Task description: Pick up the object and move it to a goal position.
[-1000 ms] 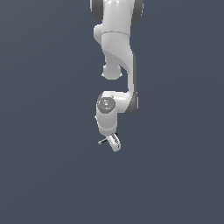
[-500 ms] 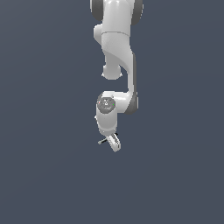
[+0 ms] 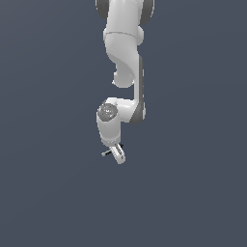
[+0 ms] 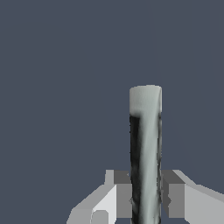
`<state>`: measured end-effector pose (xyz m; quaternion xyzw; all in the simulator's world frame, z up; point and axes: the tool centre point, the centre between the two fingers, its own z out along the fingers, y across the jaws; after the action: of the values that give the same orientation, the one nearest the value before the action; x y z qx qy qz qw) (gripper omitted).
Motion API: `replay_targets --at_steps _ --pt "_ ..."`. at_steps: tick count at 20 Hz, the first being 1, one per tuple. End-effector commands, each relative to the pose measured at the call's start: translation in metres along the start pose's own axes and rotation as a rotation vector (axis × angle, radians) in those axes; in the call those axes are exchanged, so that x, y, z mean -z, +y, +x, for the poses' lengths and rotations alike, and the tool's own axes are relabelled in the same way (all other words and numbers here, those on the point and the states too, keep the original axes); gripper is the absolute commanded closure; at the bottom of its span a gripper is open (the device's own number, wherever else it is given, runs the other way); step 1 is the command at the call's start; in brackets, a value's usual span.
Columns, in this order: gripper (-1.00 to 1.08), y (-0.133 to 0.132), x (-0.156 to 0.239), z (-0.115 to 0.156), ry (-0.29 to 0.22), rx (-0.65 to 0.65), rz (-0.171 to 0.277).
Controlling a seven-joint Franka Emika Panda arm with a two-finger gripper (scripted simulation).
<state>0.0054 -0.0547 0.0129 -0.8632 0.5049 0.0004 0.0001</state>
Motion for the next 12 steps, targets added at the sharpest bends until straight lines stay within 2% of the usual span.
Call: replay_targets --at_steps 1,12 --pt "1.08 0.016 0.002 0.014 0.001 -0.002 0.0" --pt "1.08 0.101 0.012 0.086 0.001 -0.002 0.0"
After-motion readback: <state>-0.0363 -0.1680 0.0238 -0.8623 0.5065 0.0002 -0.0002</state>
